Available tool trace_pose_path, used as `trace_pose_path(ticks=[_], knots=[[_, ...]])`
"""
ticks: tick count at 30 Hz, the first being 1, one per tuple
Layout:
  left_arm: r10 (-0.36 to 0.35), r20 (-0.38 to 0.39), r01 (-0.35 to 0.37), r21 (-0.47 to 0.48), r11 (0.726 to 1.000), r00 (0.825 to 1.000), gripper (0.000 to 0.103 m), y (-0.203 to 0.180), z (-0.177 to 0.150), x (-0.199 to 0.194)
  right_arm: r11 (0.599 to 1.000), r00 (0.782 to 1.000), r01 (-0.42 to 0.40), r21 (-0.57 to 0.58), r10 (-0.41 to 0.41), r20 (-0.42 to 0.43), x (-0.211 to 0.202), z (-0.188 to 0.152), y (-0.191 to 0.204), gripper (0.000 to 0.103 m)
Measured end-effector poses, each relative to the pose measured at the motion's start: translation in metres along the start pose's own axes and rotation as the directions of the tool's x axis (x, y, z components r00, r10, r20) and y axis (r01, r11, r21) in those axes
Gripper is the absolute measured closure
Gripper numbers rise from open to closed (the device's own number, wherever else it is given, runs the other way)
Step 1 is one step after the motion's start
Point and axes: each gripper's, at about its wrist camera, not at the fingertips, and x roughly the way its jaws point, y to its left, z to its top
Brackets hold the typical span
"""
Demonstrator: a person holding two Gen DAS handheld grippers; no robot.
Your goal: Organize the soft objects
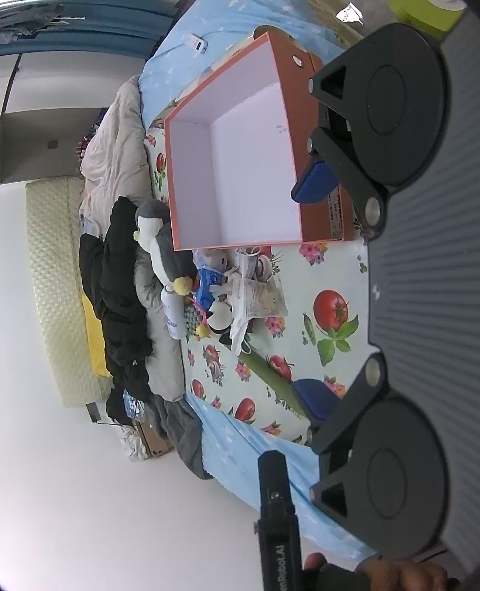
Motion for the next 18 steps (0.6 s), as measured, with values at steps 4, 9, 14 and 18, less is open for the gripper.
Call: trace_pose_path(ticks=[4,9,14,18], knots=[[-0.020,0.005,0.020,-0.002,1.000,1.000,0.000,0.0012,-0.0001,-0.0043,1.000,1.000,0.003,-0.010,-0.003,0.002,0.0000,0.0005,0.0001,0.000],[-0.016,0.005,0.016,-0.005,1.000,1.000,0.000,0.0010,0.0010,-0.0010,1.000,1.000,0.014,-0.017,-0.014,0.005,-0.0017,-0.0043,0.0062,0.000],[-0.013,0.001,0.013,-0.001,1.000,1.000,0.000,0.0006,-0.0001,0.0005,1.000,1.000,0.018,-0.017,-0.018,0.004,-0.0003,-0.0006,0.0064,0.000],[-0.016,0.005,0.016,-0.005,1.000,1.000,0.000,0.0019,-0.0006,0.0019,1.000,1.000,0.024,-0.017,-0.024,0.008,-0.0009,-0.0011,0.0015,0.000]])
